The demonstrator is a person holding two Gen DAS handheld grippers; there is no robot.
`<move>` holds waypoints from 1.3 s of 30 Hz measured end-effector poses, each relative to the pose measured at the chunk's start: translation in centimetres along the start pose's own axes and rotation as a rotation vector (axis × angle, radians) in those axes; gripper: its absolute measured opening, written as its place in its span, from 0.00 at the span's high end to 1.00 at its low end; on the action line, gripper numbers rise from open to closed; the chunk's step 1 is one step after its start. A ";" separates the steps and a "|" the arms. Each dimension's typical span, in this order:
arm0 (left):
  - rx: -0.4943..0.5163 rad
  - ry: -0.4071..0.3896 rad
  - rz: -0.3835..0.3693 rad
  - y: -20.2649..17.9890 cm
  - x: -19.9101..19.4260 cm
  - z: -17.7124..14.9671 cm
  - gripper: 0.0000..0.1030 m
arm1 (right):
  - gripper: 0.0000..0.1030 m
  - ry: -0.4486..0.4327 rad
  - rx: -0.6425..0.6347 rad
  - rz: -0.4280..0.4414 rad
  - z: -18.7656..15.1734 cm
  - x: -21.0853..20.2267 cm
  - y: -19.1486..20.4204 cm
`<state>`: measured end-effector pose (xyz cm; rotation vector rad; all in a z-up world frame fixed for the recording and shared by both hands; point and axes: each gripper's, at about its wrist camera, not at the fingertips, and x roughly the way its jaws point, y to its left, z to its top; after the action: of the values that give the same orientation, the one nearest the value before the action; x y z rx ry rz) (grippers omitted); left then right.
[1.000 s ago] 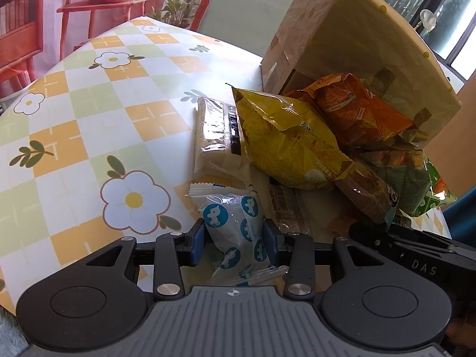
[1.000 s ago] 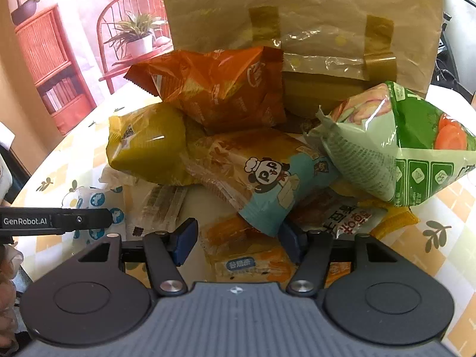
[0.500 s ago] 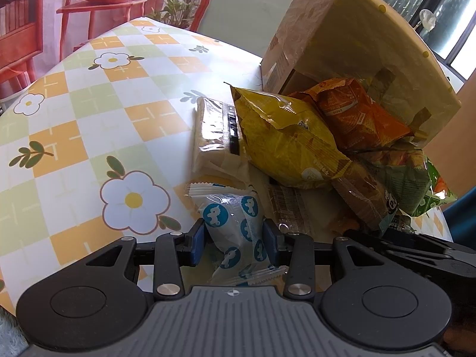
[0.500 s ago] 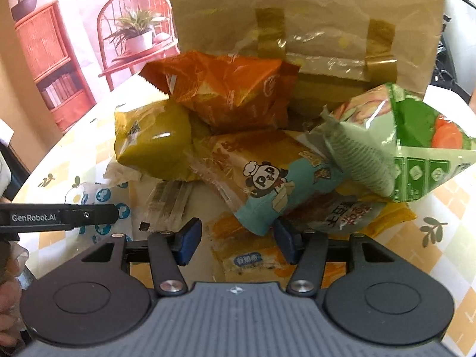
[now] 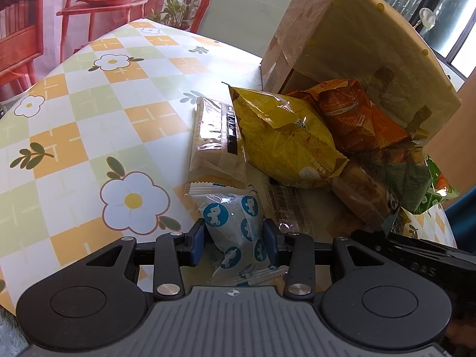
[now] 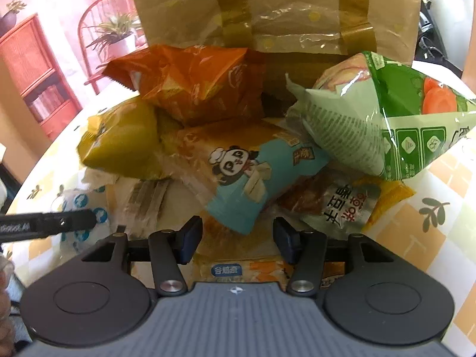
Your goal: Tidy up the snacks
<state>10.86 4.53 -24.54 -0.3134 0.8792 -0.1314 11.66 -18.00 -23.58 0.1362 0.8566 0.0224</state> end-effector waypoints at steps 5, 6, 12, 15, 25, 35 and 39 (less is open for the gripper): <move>0.009 0.001 0.007 0.0 0.0 0.1 0.58 | 0.46 0.008 -0.033 0.056 -0.2 -1.9 -0.1; 0.008 0.002 0.007 0.0 0.0 0.1 0.58 | 0.46 0.008 -0.041 0.064 -0.4 -2.2 0.0; 0.001 0.005 0.008 0.0 -0.1 0.1 0.58 | 0.50 0.050 -0.135 0.043 -1.8 -2.5 1.0; -0.001 0.005 0.005 0.0 0.0 0.1 0.58 | 0.52 0.056 -0.155 -0.014 -2.1 -2.2 0.4; -0.013 0.010 -0.003 0.2 0.1 0.3 0.58 | 0.52 0.000 0.064 0.040 -1.3 -3.8 -5.2; -0.029 0.022 -0.026 0.5 -0.1 0.4 0.58 | 0.33 0.054 -0.066 -0.055 -1.8 -7.6 -2.8; -0.027 0.020 -0.024 0.4 -0.1 0.4 0.58 | 0.27 0.129 -0.077 -0.085 -2.5 -6.4 -2.3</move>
<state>11.08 5.01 -24.38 -0.3483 0.8973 -0.1450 5.44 -20.51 -20.69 0.0264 0.9879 -0.0153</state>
